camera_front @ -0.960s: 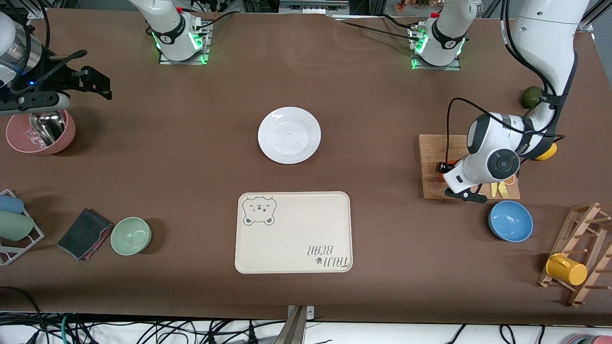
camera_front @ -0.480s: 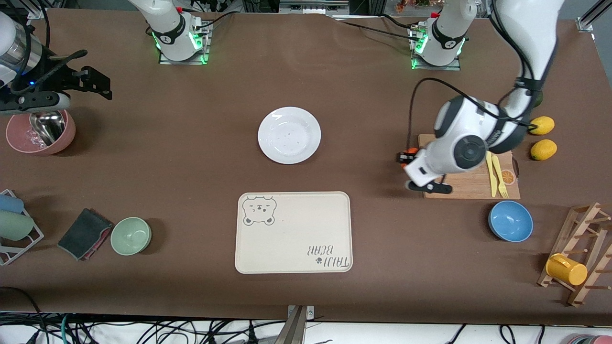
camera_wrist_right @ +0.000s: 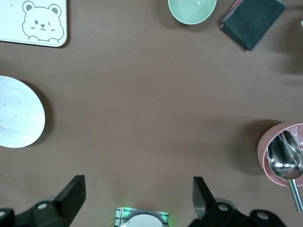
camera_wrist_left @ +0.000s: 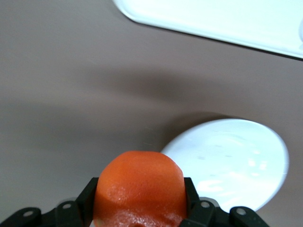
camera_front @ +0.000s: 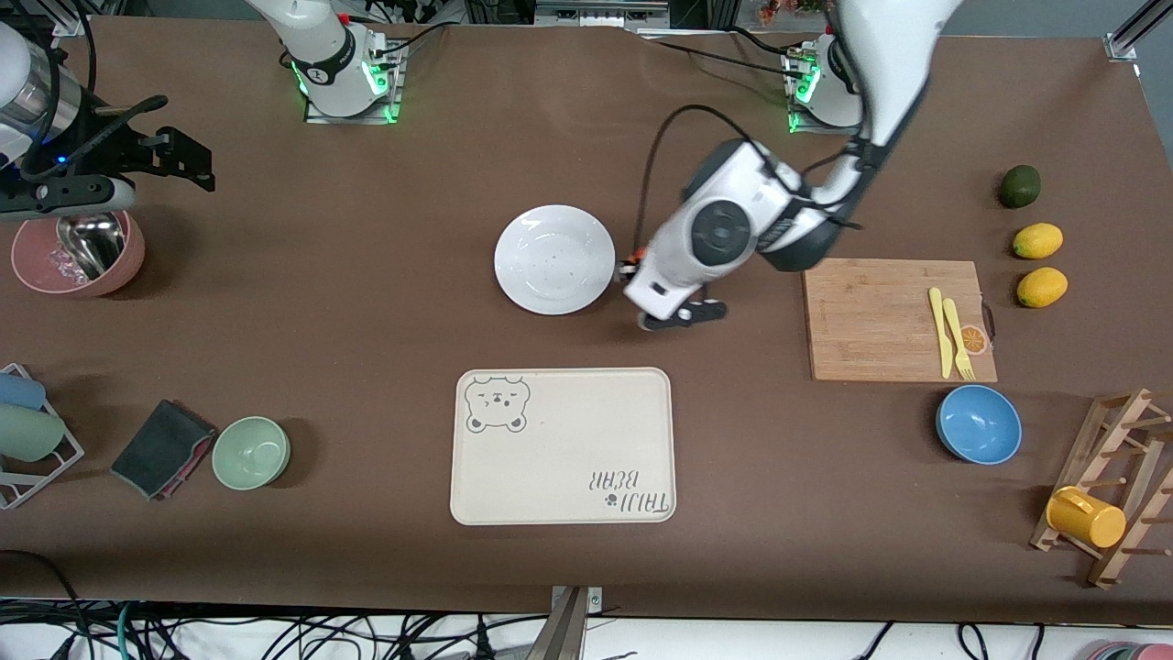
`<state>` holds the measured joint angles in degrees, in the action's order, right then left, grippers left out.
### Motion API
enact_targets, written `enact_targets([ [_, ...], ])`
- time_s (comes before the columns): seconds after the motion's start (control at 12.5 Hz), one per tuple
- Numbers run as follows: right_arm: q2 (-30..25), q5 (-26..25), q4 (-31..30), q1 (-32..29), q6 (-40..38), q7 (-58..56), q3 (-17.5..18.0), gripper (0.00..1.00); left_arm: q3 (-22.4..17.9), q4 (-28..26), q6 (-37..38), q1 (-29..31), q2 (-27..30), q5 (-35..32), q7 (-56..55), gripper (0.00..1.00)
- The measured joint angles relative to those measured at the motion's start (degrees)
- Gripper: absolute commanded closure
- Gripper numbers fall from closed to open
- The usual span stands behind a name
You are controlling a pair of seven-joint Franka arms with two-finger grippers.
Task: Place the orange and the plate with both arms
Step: 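Carry the orange with the left gripper over the white plate, then open the left gripper to drop the orange onto the plate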
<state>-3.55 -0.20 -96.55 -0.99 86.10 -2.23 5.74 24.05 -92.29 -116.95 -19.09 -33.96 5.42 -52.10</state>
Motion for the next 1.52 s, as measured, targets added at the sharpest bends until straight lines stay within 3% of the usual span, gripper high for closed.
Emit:
enact_targets([
  [0.32,0.0,0.6,0.0,-0.1,0.0,0.0,0.0,0.0,-0.2,2.0,-10.1,-9.8,-7.4,0.0,-12.7,0.6],
  [0.4,0.0,0.7,0.0,-0.1,0.0,0.0,-0.1,0.0,-0.4,2.0,-12.2,-11.5,-9.0,0.0,-14.3,0.54],
  [0.56,0.0,0.7,0.0,-0.2,0.0,0.0,-0.1,0.0,-1.0,2.1,-16.0,-13.4,-11.9,0.0,-15.5,0.0],
  [0.88,0.0,0.7,0.0,-0.2,-0.1,0.0,-0.2,0.0,-2.2,4.0,-15.9,-12.4,-12.3,-1.0,-15.5,0.0],
  [1.12,0.1,0.7,0.0,-0.2,0.0,0.0,-0.3,0.0,-2.3,6.5,-6.4,-8.9,-6.5,-4.7,-14.1,0.0],
  [1.36,0.1,0.7,1.6,-0.3,0.0,0.0,-0.7,0.0,-2.6,6.7,4.2,-0.9,1.3,-5.5,0.7,0.0],
  [1.52,0.1,0.7,2.4,-0.2,-0.3,-0.6,-0.7,0.0,-3.0,6.7,7.4,6.1,3.9,-5.5,14.1,0.0],
])
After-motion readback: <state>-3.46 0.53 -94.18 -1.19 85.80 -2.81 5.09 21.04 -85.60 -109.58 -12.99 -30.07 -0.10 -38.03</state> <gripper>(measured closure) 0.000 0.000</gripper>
